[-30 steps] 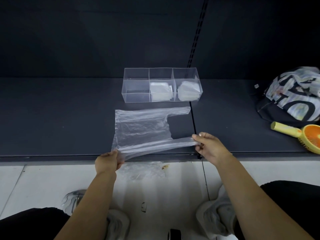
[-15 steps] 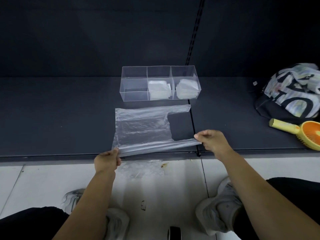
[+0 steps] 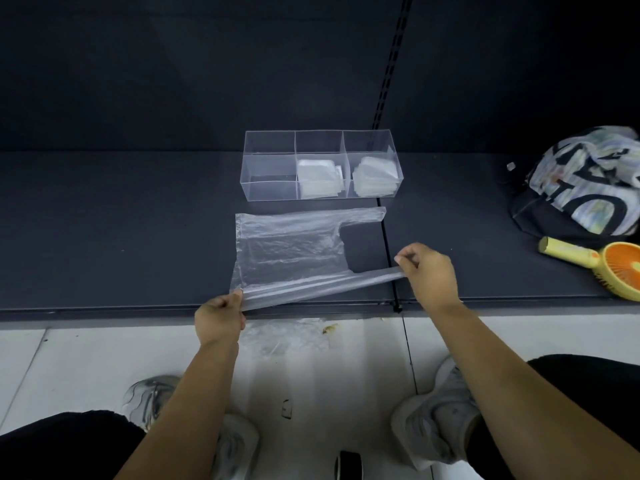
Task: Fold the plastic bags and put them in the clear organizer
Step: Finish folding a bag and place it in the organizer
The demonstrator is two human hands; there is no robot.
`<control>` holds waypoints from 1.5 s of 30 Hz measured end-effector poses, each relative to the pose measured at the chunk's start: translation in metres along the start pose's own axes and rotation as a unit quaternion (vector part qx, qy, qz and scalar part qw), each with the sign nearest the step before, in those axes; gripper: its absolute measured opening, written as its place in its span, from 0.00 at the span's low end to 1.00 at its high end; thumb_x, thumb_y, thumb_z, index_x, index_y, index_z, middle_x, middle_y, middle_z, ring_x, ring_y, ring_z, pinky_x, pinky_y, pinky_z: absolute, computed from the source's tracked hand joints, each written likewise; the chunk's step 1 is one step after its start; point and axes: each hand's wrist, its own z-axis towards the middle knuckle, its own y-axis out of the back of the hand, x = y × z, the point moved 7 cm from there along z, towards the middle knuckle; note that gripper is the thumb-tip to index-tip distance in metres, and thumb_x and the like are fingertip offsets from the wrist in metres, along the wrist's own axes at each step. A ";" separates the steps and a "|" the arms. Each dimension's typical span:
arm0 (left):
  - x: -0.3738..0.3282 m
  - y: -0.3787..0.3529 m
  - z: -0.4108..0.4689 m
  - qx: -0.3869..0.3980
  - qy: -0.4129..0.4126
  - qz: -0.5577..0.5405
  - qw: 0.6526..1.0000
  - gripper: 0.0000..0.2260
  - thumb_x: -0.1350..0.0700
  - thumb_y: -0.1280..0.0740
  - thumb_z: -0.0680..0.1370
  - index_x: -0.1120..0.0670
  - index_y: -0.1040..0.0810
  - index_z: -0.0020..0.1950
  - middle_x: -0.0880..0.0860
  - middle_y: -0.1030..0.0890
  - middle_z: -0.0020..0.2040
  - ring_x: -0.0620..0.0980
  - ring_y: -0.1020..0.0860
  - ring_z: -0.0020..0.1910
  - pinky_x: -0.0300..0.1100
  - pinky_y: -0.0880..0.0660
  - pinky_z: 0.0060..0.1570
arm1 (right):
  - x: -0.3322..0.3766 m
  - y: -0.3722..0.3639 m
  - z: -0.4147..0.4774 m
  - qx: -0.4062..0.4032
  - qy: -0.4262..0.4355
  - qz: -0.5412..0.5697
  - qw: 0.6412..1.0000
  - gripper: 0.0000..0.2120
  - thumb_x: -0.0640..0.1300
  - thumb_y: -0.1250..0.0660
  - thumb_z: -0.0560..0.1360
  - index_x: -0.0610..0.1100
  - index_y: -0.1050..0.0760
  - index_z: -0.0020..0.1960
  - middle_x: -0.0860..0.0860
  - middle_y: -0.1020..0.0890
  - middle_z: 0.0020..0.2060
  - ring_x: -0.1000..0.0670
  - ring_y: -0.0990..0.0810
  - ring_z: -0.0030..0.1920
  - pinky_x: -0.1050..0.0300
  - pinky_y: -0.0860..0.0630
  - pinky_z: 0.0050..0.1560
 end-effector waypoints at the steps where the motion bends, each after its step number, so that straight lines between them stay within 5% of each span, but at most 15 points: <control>1: -0.002 0.001 -0.001 0.005 -0.009 0.014 1.000 0.14 0.52 0.33 0.79 0.59 0.22 0.37 0.54 0.27 0.25 0.50 0.31 0.25 0.39 0.32 0.30 | 0.000 0.002 0.000 -0.019 -0.002 -0.021 1.000 0.06 0.43 0.34 0.78 0.40 0.21 0.49 0.46 0.18 0.38 0.45 0.20 0.38 0.54 0.23 0.39; 4: -0.012 0.004 -0.006 0.022 -0.067 0.121 0.990 0.14 0.50 0.32 0.77 0.59 0.21 0.38 0.55 0.21 0.31 0.52 0.25 0.30 0.45 0.26 0.38 | -0.004 0.009 -0.001 -0.071 -0.043 -0.101 0.991 0.09 0.40 0.36 0.78 0.39 0.23 0.57 0.40 0.20 0.49 0.38 0.21 0.49 0.48 0.25 0.44; 6: -0.023 0.015 -0.012 -0.055 -0.123 0.210 0.968 0.14 0.51 0.27 0.73 0.61 0.23 0.46 0.59 0.21 0.44 0.59 0.22 0.43 0.49 0.28 0.42 | 0.009 0.005 -0.008 -0.097 -0.035 -0.163 0.981 0.13 0.36 0.34 0.75 0.38 0.25 0.60 0.38 0.24 0.57 0.36 0.26 0.56 0.43 0.28 0.53; 9: -0.055 0.013 -0.025 -0.149 -0.292 0.258 0.909 0.11 0.61 0.29 0.73 0.63 0.23 0.53 0.65 0.25 0.54 0.66 0.26 0.53 0.57 0.29 0.50 | 0.061 -0.034 -0.034 -0.094 0.072 -0.134 0.984 0.17 0.31 0.35 0.72 0.37 0.24 0.61 0.37 0.25 0.62 0.36 0.27 0.60 0.43 0.30 0.61; 11: -0.071 -0.016 -0.026 -0.086 -0.397 0.298 0.864 0.13 0.67 0.36 0.76 0.63 0.23 0.60 0.64 0.25 0.62 0.65 0.27 0.61 0.58 0.31 0.60 | 0.104 -0.084 -0.055 -0.004 0.156 -0.092 0.984 0.21 0.31 0.38 0.74 0.37 0.27 0.67 0.40 0.29 0.68 0.38 0.32 0.68 0.44 0.37 0.72; 13: -0.072 -0.044 -0.015 0.009 -0.426 0.366 0.828 0.19 0.62 0.44 0.81 0.60 0.34 0.73 0.58 0.36 0.74 0.57 0.39 0.75 0.52 0.46 0.74 | 0.137 -0.134 -0.074 0.093 0.227 -0.092 0.965 0.23 0.37 0.40 0.79 0.40 0.36 0.74 0.43 0.38 0.75 0.42 0.42 0.75 0.48 0.53 0.77; 15: -0.059 -0.055 0.004 0.049 -0.408 0.433 0.803 0.24 0.51 0.53 0.84 0.57 0.50 0.78 0.53 0.49 0.79 0.50 0.54 0.78 0.48 0.58 0.75 | 0.142 -0.167 -0.080 0.154 0.236 -0.118 0.952 0.25 0.46 0.47 0.82 0.42 0.47 0.78 0.46 0.48 0.78 0.46 0.53 0.78 0.52 0.67 0.75; 19: -0.033 -0.052 0.026 0.050 -0.407 0.514 0.754 0.32 0.38 0.69 0.77 0.53 0.64 0.76 0.49 0.61 0.78 0.47 0.63 0.76 0.48 0.64 0.74 | 0.092 -0.170 -0.063 0.159 0.201 -0.257 0.932 0.32 0.63 0.63 0.79 0.47 0.64 0.77 0.50 0.63 0.77 0.49 0.67 0.76 0.50 0.74 0.71; 22: -0.031 -0.052 0.028 0.037 -0.414 0.508 0.754 0.32 0.38 0.67 0.77 0.53 0.62 0.77 0.49 0.59 0.78 0.46 0.62 0.76 0.48 0.64 0.74 | 0.041 -0.136 -0.048 0.127 0.146 -0.287 0.938 0.35 0.66 0.72 0.75 0.48 0.65 0.77 0.50 0.63 0.77 0.49 0.66 0.76 0.49 0.69 0.74; 26: -0.032 -0.051 0.027 0.037 -0.415 0.507 0.754 0.33 0.37 0.66 0.77 0.55 0.58 0.77 0.51 0.55 0.79 0.48 0.58 0.77 0.48 0.62 0.75 | -0.005 -0.085 -0.031 0.070 0.065 -0.287 0.953 0.35 0.62 0.65 0.77 0.45 0.52 0.78 0.47 0.50 0.78 0.47 0.54 0.78 0.49 0.63 0.76; 33: -0.049 -0.050 0.028 0.038 -0.413 0.477 0.775 0.36 0.35 0.68 0.75 0.55 0.59 0.77 0.51 0.58 0.79 0.48 0.61 0.76 0.47 0.65 0.74 | -0.012 -0.056 -0.009 -0.007 -0.081 -0.265 0.961 0.30 0.54 0.51 0.82 0.41 0.53 0.78 0.43 0.51 0.78 0.44 0.55 0.78 0.42 0.59 0.76; 36: -0.081 -0.059 0.029 0.018 -0.445 0.434 0.783 0.32 0.42 0.63 0.79 0.58 0.50 0.78 0.54 0.50 0.79 0.50 0.55 0.78 0.48 0.62 0.75 | 0.056 -0.078 0.007 -0.029 0.042 -0.208 0.977 0.28 0.50 0.48 0.82 0.40 0.48 0.78 0.43 0.47 0.78 0.44 0.51 0.78 0.47 0.59 0.76; 40: -0.096 -0.083 0.051 0.047 -0.431 0.467 0.771 0.26 0.46 0.58 0.83 0.57 0.55 0.78 0.54 0.56 0.79 0.50 0.58 0.78 0.46 0.65 0.74 | 0.154 -0.153 0.017 0.110 0.242 -0.161 0.950 0.26 0.51 0.50 0.83 0.44 0.49 0.78 0.47 0.49 0.78 0.49 0.54 0.78 0.54 0.63 0.75; 45: -0.080 -0.086 0.071 0.050 -0.413 0.505 0.756 0.30 0.40 0.60 0.80 0.54 0.60 0.79 0.53 0.59 0.79 0.52 0.61 0.77 0.51 0.63 0.75 | 0.117 -0.183 0.047 0.177 0.211 -0.257 0.926 0.33 0.64 0.60 0.79 0.48 0.62 0.78 0.50 0.62 0.77 0.51 0.66 0.76 0.52 0.69 0.74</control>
